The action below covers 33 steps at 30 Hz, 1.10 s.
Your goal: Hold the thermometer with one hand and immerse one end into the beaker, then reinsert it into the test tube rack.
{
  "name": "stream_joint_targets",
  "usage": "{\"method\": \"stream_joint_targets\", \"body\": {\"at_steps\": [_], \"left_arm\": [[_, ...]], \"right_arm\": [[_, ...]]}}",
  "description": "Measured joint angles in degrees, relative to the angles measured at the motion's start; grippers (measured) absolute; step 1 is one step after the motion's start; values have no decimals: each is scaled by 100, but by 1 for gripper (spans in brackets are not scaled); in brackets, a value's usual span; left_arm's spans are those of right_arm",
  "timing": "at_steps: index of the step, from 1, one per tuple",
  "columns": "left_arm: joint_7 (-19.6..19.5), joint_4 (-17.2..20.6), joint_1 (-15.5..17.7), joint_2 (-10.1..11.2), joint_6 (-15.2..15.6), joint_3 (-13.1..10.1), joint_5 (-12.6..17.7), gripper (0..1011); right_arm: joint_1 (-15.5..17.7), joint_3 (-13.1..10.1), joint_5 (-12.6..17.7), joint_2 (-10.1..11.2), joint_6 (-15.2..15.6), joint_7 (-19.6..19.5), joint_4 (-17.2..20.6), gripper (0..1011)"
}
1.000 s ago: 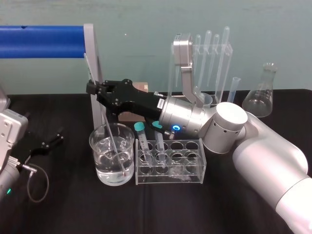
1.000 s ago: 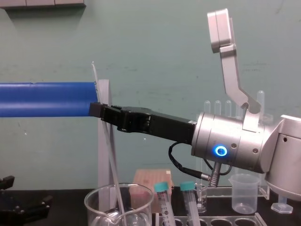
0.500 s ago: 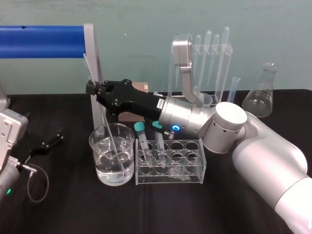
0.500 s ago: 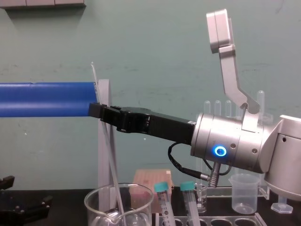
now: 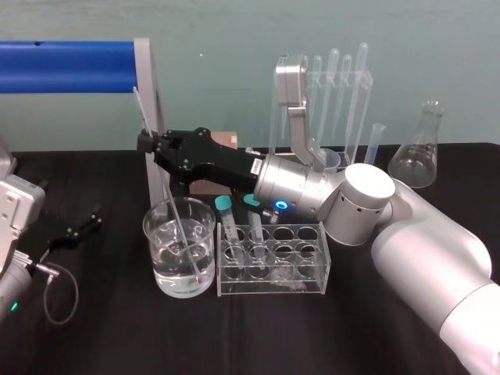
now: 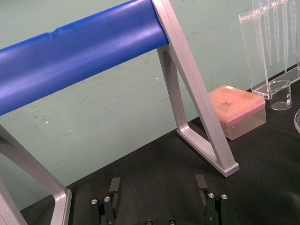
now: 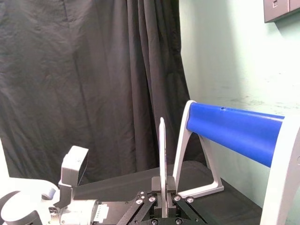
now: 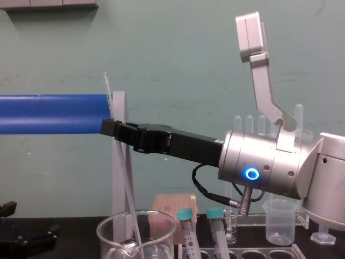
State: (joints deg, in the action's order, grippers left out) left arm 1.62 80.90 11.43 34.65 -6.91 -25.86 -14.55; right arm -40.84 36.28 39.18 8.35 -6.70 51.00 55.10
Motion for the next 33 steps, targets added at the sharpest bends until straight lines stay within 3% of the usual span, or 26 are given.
{"method": "stream_joint_targets", "body": {"at_steps": [33], "left_arm": [[0, 0, 0, 0, 0, 0, 0, 1008]], "right_arm": [[59, 2, -6, 49, 20, -29, 121, 57]]}}
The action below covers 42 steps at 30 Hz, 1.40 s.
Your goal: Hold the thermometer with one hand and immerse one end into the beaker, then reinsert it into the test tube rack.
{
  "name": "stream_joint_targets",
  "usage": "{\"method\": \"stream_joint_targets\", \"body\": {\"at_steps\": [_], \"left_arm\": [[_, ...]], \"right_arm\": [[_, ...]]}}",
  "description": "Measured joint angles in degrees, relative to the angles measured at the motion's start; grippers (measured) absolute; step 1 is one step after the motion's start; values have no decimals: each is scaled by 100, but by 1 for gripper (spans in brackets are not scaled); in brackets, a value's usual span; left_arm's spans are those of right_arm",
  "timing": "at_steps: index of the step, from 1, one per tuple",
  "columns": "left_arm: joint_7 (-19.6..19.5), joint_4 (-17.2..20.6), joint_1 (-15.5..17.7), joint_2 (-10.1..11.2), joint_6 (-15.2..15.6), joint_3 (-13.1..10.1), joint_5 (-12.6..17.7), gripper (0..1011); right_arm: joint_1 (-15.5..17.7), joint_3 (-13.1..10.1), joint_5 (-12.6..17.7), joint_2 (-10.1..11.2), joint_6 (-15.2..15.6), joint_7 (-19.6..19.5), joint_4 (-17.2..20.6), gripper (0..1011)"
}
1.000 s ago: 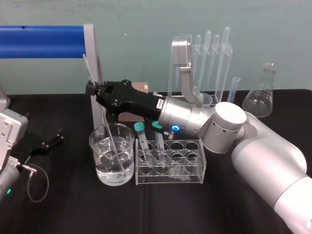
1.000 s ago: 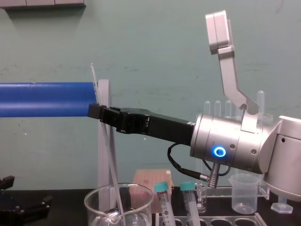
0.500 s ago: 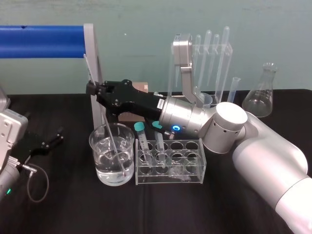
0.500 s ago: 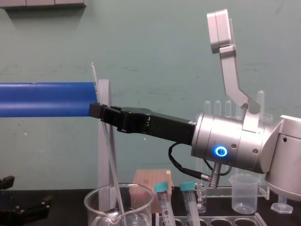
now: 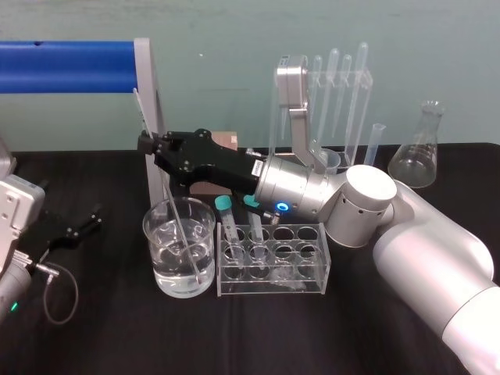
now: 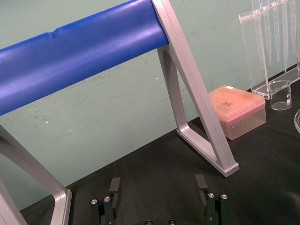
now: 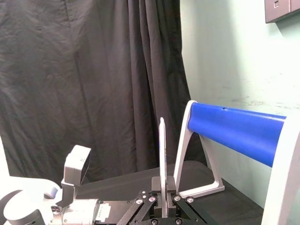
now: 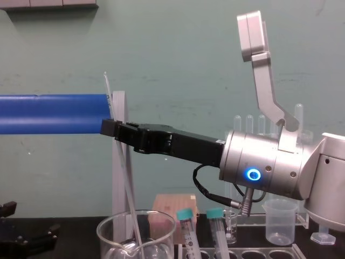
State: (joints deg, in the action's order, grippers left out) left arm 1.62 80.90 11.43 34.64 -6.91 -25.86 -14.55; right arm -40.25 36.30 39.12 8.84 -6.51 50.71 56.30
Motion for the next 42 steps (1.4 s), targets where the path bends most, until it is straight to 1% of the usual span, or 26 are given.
{"method": "stream_joint_targets", "body": {"at_steps": [42], "left_arm": [[0, 0, 0, 0, 0, 0, 0, 1008]], "right_arm": [[44, 29, 8, 33, 18, -37, 94, 57]]}}
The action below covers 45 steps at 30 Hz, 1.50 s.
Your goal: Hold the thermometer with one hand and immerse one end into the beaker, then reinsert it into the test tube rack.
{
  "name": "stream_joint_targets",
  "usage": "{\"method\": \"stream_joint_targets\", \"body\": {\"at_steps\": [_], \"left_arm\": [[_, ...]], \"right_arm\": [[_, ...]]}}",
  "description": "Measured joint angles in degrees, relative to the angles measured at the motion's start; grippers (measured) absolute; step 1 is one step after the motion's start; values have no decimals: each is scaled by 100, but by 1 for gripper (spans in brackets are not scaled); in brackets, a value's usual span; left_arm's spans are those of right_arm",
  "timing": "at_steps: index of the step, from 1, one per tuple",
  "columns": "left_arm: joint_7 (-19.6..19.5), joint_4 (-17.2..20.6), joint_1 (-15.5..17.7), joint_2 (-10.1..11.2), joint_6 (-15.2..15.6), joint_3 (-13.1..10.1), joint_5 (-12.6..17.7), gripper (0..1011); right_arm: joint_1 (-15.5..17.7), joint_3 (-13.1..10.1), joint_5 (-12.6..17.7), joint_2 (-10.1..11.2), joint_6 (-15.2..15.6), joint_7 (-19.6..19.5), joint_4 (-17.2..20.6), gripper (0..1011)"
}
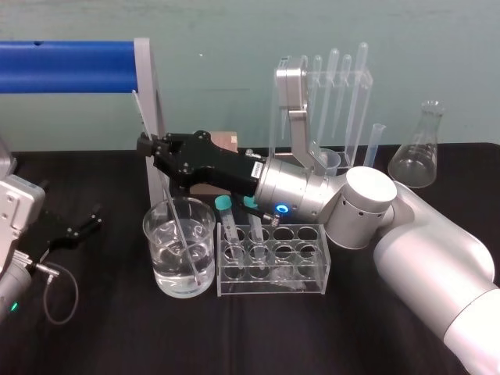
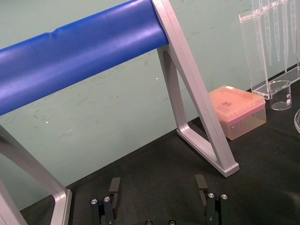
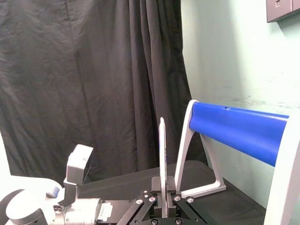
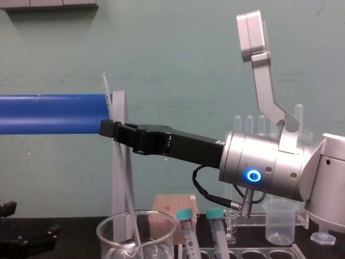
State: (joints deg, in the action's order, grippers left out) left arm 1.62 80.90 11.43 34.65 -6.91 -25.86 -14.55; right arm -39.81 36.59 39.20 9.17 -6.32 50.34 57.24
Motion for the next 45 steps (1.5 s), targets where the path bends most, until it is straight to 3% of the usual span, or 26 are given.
{"method": "stream_joint_targets", "body": {"at_steps": [28, 39, 42, 45], "left_arm": [[0, 0, 0, 0, 0, 0, 0, 1008], [0, 0, 0, 0, 0, 0, 0, 1008], [0, 0, 0, 0, 0, 0, 0, 1008], [0, 0, 0, 0, 0, 0, 0, 1008]], "right_arm": [[-35, -71, 74, 17, 2, -29, 147, 57], [-278, -698, 912, 162, 267, -121, 1263, 57], [-330, -948, 1192, 312, 407, -262, 1756, 57], [-318, -1061, 1230, 480, 432, -413, 2037, 57]]}}
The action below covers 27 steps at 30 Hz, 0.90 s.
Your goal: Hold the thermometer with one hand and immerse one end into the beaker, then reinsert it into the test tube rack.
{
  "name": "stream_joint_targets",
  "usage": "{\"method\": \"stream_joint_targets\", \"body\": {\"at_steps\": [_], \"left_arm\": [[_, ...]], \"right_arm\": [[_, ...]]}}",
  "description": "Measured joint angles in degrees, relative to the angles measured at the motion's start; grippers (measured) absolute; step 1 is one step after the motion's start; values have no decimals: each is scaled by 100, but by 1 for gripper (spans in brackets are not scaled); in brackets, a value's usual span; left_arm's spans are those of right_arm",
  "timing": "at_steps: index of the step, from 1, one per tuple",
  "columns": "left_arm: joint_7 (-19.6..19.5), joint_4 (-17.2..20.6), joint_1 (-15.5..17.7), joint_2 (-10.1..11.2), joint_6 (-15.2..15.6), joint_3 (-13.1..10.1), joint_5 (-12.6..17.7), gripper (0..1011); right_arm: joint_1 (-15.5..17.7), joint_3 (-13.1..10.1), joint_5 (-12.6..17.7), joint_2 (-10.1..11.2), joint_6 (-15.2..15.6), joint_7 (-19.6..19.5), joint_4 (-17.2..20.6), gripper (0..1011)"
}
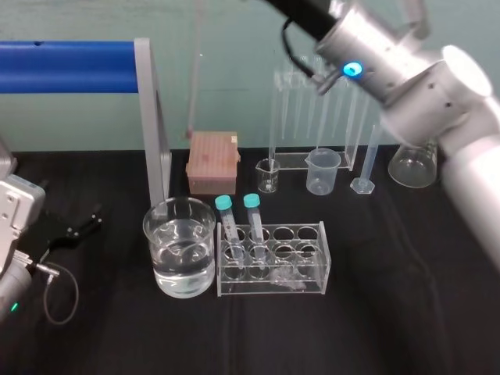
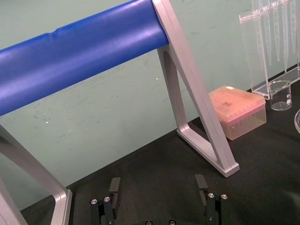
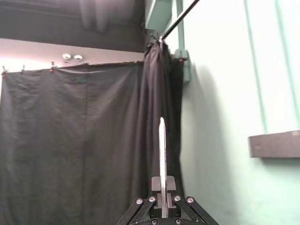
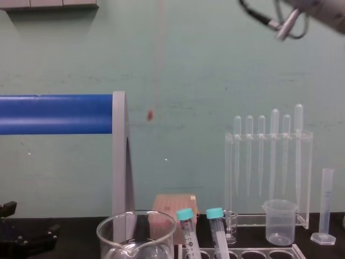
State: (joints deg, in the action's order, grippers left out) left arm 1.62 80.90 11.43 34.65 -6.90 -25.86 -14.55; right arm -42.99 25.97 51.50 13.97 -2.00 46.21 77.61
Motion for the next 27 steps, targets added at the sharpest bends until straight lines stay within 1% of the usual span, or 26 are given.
{"method": "stream_joint_targets", "body": {"at_steps": [1, 2, 3, 6, 7, 10, 11, 12, 13, 16, 17, 19, 23, 27], "left_arm": [[0, 0, 0, 0, 0, 0, 0, 1008], [0, 0, 0, 0, 0, 0, 0, 1008], [0, 0, 0, 0, 0, 0, 0, 1008], [0, 0, 0, 0, 0, 0, 0, 1008], [0, 0, 0, 0, 0, 0, 0, 1008], [0, 0, 0, 0, -1, 0, 0, 1008], [0, 0, 0, 0, 0, 0, 0, 1008], [0, 0, 0, 0, 0, 0, 0, 1008], [0, 0, 0, 0, 0, 0, 0, 1008], [0, 0, 0, 0, 0, 0, 0, 1008], [0, 0, 0, 0, 0, 0, 0, 1008], [0, 0, 0, 0, 0, 0, 0, 1008], [0, 0, 0, 0, 0, 0, 0, 1008], [0, 0, 0, 0, 0, 0, 0, 1008]], "right_arm": [[52, -50, -13, 136, -1, -98, 148, 57], [90, -64, -36, 208, -5, -152, 221, 57], [184, -84, -97, 363, -10, -251, 344, 57], [368, -107, -169, 602, 6, -399, 525, 57], [535, -123, -213, 781, 39, -512, 665, 57], [781, -144, -273, 1022, 68, -668, 847, 57], [946, -150, -303, 1172, 80, -753, 955, 57], [1028, -149, -320, 1242, 88, -797, 999, 57], [1174, -150, -343, 1364, 102, -870, 1088, 57], [1359, -142, -378, 1507, 135, -965, 1176, 57], [1458, -127, -401, 1584, 159, -1021, 1213, 57], [1547, -108, -421, 1639, 188, -1070, 1237, 57], [1663, -41, -466, 1701, 257, -1133, 1240, 57], [1675, 43, -516, 1699, 292, -1131, 1176, 57]]}}
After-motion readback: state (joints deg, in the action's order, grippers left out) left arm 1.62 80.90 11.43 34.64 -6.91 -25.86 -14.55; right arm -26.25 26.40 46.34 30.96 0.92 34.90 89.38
